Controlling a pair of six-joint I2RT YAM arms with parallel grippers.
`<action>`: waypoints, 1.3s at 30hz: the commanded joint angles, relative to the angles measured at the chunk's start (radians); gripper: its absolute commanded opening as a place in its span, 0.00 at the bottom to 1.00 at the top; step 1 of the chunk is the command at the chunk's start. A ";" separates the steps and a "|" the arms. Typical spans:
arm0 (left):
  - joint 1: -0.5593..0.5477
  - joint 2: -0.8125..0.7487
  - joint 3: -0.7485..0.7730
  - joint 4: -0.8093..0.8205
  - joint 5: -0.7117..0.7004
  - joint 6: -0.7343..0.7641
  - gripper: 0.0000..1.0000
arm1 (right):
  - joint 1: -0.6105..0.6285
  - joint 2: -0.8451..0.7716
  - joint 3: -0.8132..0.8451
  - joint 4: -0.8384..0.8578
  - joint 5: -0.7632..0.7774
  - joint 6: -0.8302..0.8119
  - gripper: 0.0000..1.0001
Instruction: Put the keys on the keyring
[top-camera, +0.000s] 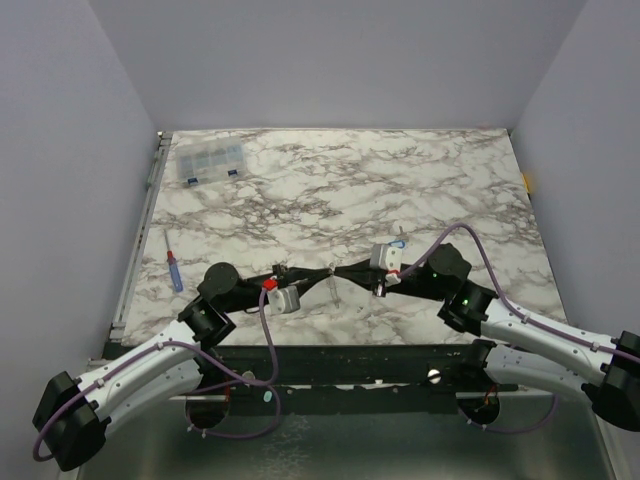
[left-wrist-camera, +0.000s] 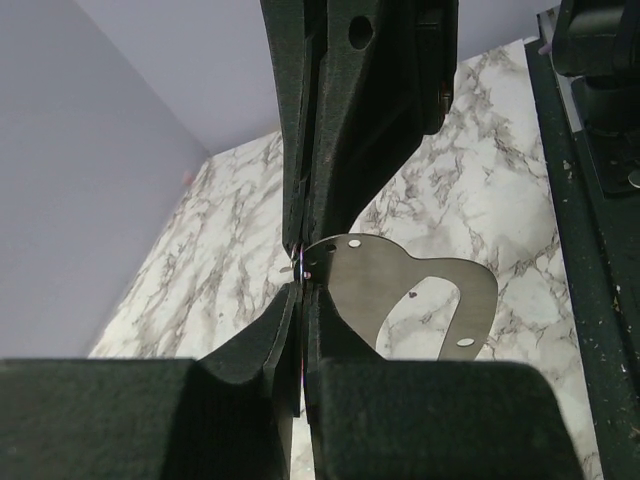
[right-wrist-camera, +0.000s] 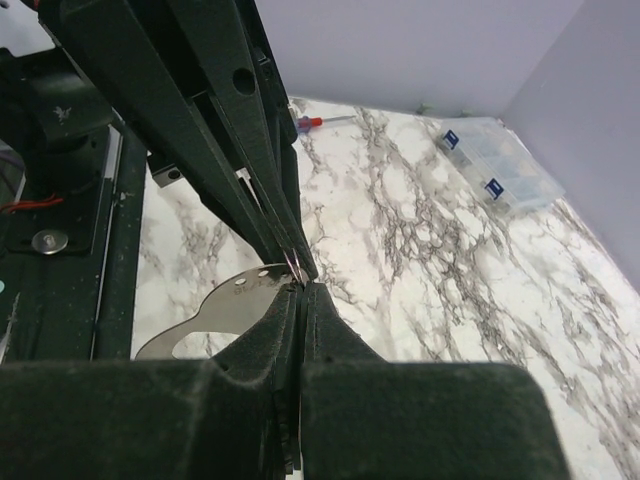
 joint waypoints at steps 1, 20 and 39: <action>0.005 -0.006 0.009 0.027 0.023 -0.004 0.00 | 0.008 0.006 0.003 0.042 -0.021 0.003 0.01; -0.003 -0.049 0.012 -0.125 -0.085 0.210 0.00 | -0.004 -0.021 0.164 -0.242 0.897 0.510 0.78; -0.189 -0.029 0.015 -0.323 -0.215 0.404 0.00 | -0.520 0.662 0.484 -0.810 0.729 1.045 0.60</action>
